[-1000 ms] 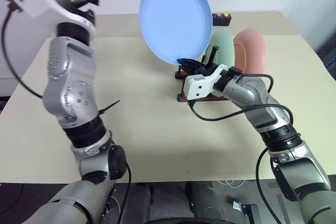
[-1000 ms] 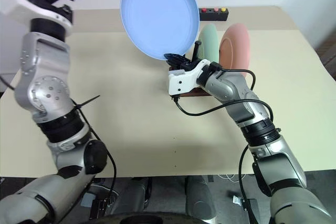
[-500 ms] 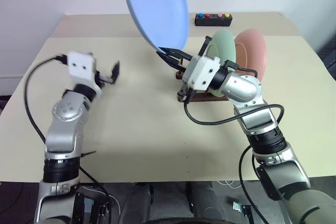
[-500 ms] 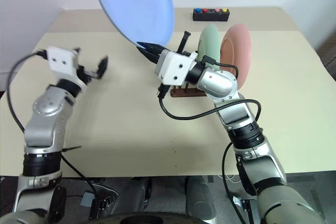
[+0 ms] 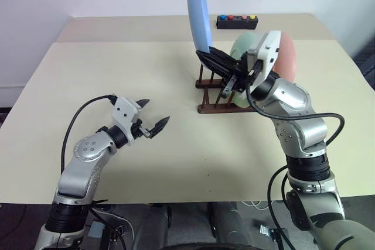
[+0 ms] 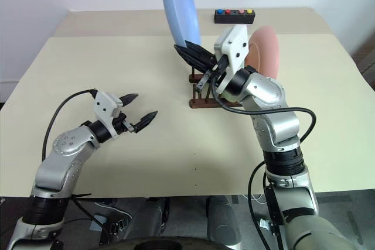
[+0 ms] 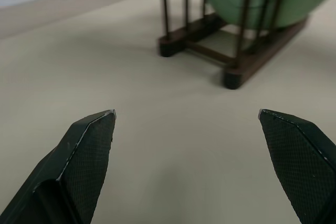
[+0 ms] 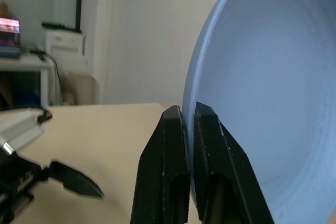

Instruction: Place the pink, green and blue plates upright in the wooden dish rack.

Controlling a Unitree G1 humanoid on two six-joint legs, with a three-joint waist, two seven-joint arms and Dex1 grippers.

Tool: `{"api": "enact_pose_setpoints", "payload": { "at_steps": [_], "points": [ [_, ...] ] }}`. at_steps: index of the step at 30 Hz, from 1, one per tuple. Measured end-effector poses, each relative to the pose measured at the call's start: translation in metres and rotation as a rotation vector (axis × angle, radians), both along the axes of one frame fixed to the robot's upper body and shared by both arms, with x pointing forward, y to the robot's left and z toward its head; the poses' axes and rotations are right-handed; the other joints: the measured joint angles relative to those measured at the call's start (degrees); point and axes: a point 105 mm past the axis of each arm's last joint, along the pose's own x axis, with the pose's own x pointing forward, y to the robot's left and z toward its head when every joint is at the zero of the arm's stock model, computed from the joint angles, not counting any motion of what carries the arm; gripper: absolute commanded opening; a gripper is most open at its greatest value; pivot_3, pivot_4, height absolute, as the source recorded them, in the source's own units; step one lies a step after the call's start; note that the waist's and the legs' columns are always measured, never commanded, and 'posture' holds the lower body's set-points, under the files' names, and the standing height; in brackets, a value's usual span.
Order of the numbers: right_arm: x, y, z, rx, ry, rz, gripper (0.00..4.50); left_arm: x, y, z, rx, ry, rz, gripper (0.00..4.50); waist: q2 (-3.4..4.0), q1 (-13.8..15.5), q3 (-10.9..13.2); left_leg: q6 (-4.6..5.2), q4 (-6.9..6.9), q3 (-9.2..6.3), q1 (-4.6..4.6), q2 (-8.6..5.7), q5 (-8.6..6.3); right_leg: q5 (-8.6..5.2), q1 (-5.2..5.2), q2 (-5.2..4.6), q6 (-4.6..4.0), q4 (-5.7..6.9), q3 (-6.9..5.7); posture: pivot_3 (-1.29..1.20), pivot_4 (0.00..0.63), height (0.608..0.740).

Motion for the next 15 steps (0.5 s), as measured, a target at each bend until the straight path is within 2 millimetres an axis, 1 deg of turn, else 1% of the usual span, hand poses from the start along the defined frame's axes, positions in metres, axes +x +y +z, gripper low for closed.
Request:
{"api": "enact_pose_setpoints", "payload": {
  "at_steps": [3,6,15],
  "points": [
    [0.001,-0.003,-0.003,0.032,0.075,0.023,0.00,-0.002,-0.006,-0.005,0.007,0.027,-0.029,4.47,0.00,0.0,0.0,0.00,0.02,0.00,0.00,0.00,0.00,0.00,0.00,0.00,0.00,0.00,0.00,0.00,0.150,0.740],
    [0.002,-0.008,-0.004,0.071,0.132,0.037,0.00,-0.003,-0.008,-0.006,0.008,0.029,-0.034,4.47,0.00,0.0,0.0,0.01,0.00,0.00,0.00,0.00,0.00,0.00,0.00,0.01,0.00,0.00,0.00,0.00,0.150,0.740],
    [0.004,-0.014,-0.012,0.105,0.240,0.046,0.00,-0.004,-0.015,-0.007,0.001,0.035,-0.058,4.47,0.00,0.0,0.0,0.01,0.01,0.01,0.00,0.00,0.00,0.00,0.00,0.01,0.00,0.00,0.00,0.00,0.150,0.740]
  ]
}}
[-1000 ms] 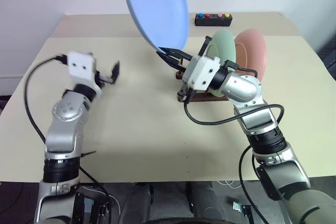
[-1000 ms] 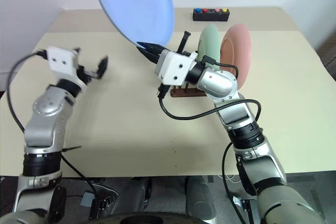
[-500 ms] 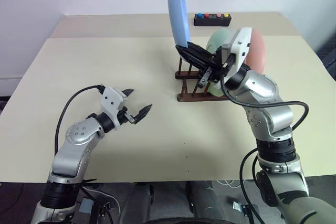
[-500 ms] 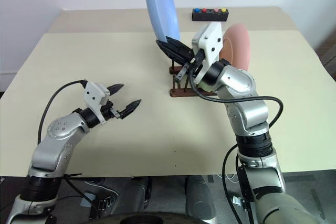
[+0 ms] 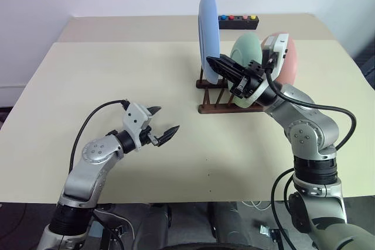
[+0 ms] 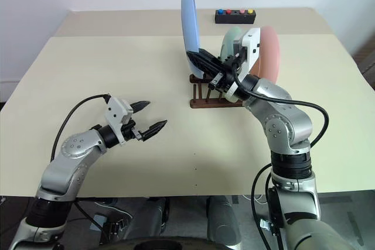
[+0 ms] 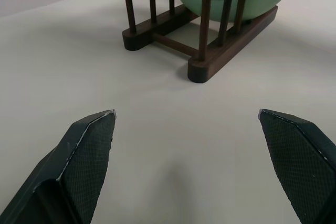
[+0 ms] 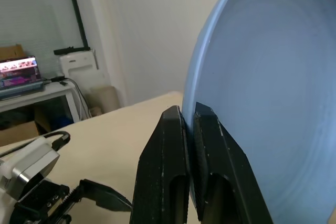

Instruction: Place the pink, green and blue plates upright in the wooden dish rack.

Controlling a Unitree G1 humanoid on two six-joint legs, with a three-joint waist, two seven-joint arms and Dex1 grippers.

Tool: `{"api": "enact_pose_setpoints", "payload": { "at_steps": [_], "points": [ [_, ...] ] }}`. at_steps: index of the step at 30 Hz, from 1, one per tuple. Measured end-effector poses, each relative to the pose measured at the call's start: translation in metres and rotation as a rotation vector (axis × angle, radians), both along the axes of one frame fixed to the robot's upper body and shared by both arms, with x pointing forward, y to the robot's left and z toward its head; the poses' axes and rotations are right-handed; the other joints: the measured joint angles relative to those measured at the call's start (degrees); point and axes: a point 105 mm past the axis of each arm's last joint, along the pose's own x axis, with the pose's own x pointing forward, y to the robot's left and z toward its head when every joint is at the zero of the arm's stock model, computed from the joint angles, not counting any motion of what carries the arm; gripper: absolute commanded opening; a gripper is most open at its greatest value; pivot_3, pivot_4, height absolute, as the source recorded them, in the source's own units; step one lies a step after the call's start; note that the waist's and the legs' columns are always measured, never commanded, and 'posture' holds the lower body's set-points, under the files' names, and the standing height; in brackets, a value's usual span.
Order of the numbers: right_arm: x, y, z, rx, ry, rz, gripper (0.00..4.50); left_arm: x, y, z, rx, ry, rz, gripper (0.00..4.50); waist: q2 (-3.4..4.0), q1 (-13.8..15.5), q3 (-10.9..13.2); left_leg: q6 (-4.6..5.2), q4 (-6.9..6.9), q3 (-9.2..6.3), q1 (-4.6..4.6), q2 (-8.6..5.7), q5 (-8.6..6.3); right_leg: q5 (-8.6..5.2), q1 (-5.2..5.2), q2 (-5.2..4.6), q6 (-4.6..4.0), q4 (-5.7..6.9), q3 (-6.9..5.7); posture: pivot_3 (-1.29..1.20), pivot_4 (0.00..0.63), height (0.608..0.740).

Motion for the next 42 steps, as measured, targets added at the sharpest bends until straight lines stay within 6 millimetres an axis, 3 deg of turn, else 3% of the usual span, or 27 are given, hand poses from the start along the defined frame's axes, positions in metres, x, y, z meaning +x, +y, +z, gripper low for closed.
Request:
{"api": "enact_pose_setpoints", "payload": {
  "at_steps": [20,24,27,30,42],
  "points": [
    [0.007,-0.013,-0.014,0.066,0.161,-0.003,0.00,-0.003,-0.005,0.004,-0.029,-0.003,-0.027,4.47,0.00,0.0,0.0,0.00,0.00,0.01,0.00,0.00,0.00,0.00,0.00,0.00,0.00,0.00,0.00,0.00,0.150,0.740],
    [0.006,-0.013,-0.014,0.075,0.166,0.003,1.49,-0.002,-0.005,0.004,-0.029,-0.005,-0.028,4.50,0.00,0.0,0.0,0.00,-0.01,0.01,0.00,0.00,0.00,0.00,0.00,0.00,0.00,0.00,0.00,0.00,0.150,0.740],
    [0.006,-0.015,-0.014,0.078,0.166,-0.001,3.12,-0.002,-0.006,0.004,-0.029,-0.005,-0.029,4.50,0.01,0.0,0.0,0.00,-0.01,0.01,0.00,0.00,0.00,0.00,0.00,0.00,0.00,0.00,0.00,0.00,0.150,0.740],
    [0.007,-0.015,-0.014,0.079,0.165,-0.005,4.48,-0.002,-0.006,0.004,-0.029,-0.005,-0.030,4.50,0.01,0.0,0.0,0.00,-0.01,0.01,0.00,0.00,0.00,0.00,0.00,0.00,0.00,0.00,0.00,0.00,0.150,0.740],
    [0.012,-0.020,-0.003,0.044,0.097,-0.075,4.48,-0.002,-0.007,0.006,-0.029,-0.012,-0.035,4.50,0.01,0.0,0.0,0.00,-0.01,0.02,0.00,0.00,0.00,0.00,0.00,0.00,0.00,-0.01,0.00,0.00,0.150,0.740]
  ]
}}
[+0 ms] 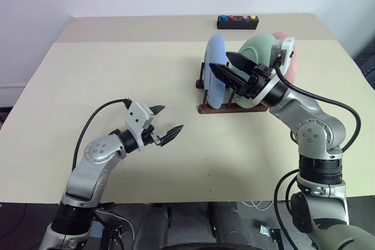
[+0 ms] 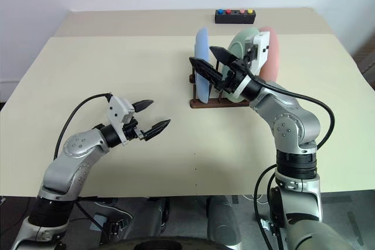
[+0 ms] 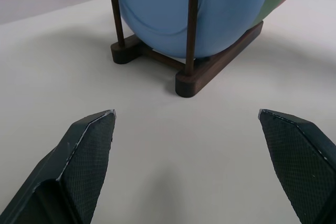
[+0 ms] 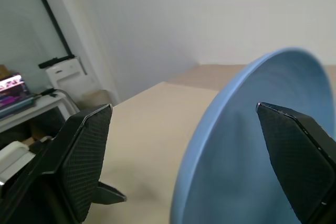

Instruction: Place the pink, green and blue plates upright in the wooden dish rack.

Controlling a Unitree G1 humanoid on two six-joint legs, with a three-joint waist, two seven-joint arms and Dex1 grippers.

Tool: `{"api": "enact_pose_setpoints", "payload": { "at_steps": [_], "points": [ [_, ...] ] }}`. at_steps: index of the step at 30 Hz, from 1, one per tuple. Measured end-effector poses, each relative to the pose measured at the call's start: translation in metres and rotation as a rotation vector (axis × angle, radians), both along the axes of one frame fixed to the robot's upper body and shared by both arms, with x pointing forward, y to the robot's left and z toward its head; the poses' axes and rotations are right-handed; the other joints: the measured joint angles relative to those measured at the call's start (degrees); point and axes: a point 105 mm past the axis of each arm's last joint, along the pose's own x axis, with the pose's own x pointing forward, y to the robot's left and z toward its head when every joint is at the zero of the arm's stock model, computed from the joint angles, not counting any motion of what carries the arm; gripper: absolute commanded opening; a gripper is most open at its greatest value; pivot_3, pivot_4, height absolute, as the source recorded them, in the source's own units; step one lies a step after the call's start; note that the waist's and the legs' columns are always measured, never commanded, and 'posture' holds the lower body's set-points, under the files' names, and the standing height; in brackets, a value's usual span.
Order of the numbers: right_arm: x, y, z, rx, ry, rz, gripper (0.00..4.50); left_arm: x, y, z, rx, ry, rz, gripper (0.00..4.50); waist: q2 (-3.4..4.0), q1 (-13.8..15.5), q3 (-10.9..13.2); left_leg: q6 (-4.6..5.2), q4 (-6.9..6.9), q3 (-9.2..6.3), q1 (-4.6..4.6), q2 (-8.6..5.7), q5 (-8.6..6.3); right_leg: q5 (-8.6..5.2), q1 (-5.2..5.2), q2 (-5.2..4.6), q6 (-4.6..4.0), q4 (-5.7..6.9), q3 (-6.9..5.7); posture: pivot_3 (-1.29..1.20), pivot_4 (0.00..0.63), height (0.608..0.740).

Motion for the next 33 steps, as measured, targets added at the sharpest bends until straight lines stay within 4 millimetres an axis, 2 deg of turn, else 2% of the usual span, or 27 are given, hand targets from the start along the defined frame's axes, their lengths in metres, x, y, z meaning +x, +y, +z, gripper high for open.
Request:
{"api": "enact_pose_setpoints", "payload": {
  "at_steps": [6,12,15,19,23,28,33],
  "points": [
    [0.001,0.000,0.017,-0.040,-0.077,-0.024,4.48,0.000,-0.001,0.001,-0.002,-0.004,-0.004,4.50,0.00,0.0,0.0,0.00,0.00,0.00,0.00,0.00,0.00,0.00,0.00,0.00,0.00,-0.01,0.00,0.00,0.150,0.740],
    [-0.007,0.002,0.034,-0.103,-0.181,-0.029,4.48,0.000,-0.002,0.001,-0.003,-0.002,-0.007,4.50,0.01,0.0,0.0,0.00,0.00,0.00,0.00,0.00,0.00,0.00,0.00,-0.01,0.00,-0.02,0.00,0.00,0.150,0.740],
    [-0.010,-0.009,0.048,-0.159,-0.251,-0.075,4.48,0.000,-0.002,0.000,-0.003,-0.002,-0.007,4.50,0.01,0.2,0.0,0.00,0.02,0.00,-0.01,0.00,0.00,0.00,0.02,-0.01,0.00,-0.04,0.00,0.00,0.150,0.740],
    [-0.013,-0.041,0.060,-0.227,-0.293,-0.171,4.48,0.000,-0.003,0.000,-0.004,-0.001,-0.007,4.50,0.01,0.3,0.0,0.01,0.00,0.01,-0.02,0.00,-0.01,0.00,0.03,-0.01,0.00,-0.09,0.00,0.00,0.150,0.740],
    [-0.021,-0.068,0.044,-0.319,-0.253,-0.216,4.48,0.000,-0.004,0.000,-0.009,0.001,-0.010,4.50,0.01,0.3,0.0,0.03,-0.01,0.03,-0.02,0.00,-0.02,-0.01,0.03,-0.02,0.00,-0.09,0.00,0.00,0.150,0.740],
    [-0.032,-0.090,0.028,-0.419,-0.195,-0.251,4.48,0.000,-0.007,-0.002,-0.009,0.004,-0.020,4.50,0.02,0.3,0.0,0.03,0.00,0.06,-0.01,0.01,-0.02,-0.01,0.04,-0.02,0.00,-0.09,0.01,0.00,0.150,0.740],
    [-0.047,-0.090,0.000,-0.477,-0.100,-0.220,4.48,0.000,-0.011,-0.005,-0.001,0.018,-0.044,4.50,0.02,0.3,0.0,0.04,0.06,0.09,-0.02,0.01,-0.02,-0.01,0.06,-0.02,0.01,-0.10,0.02,0.00,0.150,0.740]
  ]
}}
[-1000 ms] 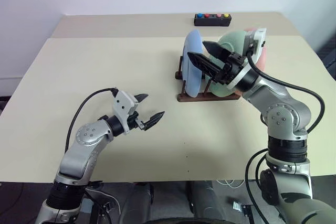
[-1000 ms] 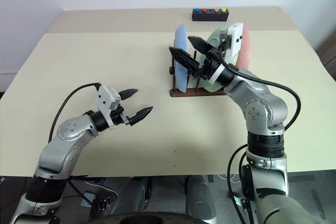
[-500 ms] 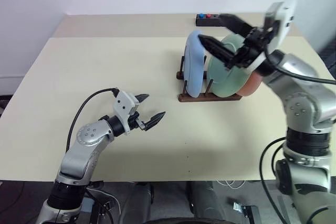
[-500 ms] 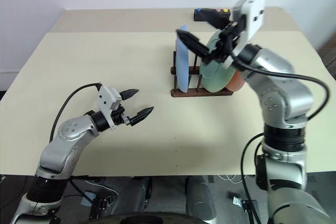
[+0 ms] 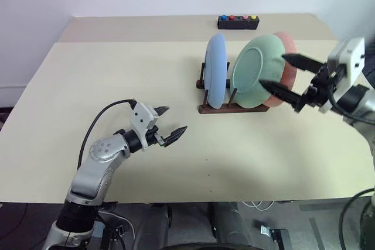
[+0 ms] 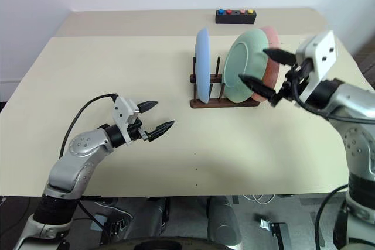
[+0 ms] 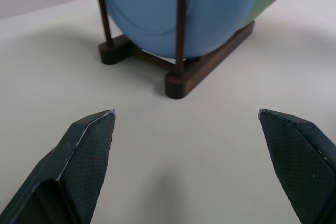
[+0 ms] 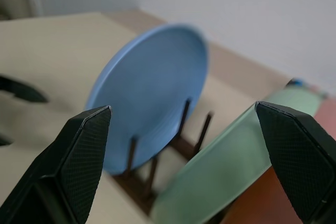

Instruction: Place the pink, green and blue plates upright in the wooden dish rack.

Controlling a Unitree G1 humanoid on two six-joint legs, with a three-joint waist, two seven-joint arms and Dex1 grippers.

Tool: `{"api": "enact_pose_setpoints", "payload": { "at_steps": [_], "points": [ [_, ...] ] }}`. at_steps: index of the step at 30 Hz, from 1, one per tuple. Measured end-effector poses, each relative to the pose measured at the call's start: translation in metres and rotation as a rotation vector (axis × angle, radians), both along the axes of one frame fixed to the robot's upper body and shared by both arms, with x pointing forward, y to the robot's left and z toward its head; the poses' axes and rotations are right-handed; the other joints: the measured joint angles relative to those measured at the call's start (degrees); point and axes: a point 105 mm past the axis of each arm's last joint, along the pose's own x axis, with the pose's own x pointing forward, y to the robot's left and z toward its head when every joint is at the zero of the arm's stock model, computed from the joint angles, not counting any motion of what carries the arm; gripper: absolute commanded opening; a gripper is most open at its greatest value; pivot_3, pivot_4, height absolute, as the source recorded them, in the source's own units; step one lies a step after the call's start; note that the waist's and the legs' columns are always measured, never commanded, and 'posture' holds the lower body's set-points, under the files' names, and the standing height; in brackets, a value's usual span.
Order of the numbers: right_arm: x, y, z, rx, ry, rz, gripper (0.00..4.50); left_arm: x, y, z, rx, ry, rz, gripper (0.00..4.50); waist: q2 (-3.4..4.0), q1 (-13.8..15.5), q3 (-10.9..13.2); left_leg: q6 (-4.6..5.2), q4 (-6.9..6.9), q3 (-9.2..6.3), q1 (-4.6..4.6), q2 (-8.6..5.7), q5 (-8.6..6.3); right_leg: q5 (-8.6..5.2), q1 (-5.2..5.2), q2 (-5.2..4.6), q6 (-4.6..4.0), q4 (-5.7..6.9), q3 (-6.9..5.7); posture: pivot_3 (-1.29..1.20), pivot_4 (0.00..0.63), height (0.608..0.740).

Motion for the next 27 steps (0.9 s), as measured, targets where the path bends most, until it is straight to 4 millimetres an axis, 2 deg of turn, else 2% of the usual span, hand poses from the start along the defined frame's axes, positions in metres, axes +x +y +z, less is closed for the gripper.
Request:
{"api": "enact_pose_setpoints", "payload": {
  "at_steps": [6,14,27],
  "points": [
    [-0.011,0.002,-0.011,-0.003,0.037,-0.038,4.48,-0.001,-0.003,0.000,-0.001,0.004,-0.030,4.50,0.00,0.1,0.0,0.00,0.01,0.00,0.00,0.00,0.00,0.00,0.02,0.00,0.00,-0.01,0.00,0.00,0.150,0.740],
    [-0.013,-0.010,-0.017,-0.001,0.057,-0.144,4.48,-0.001,-0.009,0.006,-0.006,-0.011,-0.078,4.50,0.00,0.1,0.0,0.00,0.00,0.00,0.00,0.00,0.00,-0.01,0.03,0.00,0.00,-0.02,0.00,0.00,0.150,0.740],
    [-0.012,-0.009,-0.027,0.024,0.086,-0.164,4.48,-0.002,-0.011,0.005,-0.011,-0.007,-0.087,4.50,0.00,0.1,0.0,0.00,0.01,0.00,0.01,0.00,0.00,-0.01,0.04,0.00,0.00,-0.02,0.00,0.00,0.150,0.740]
  ]
}}
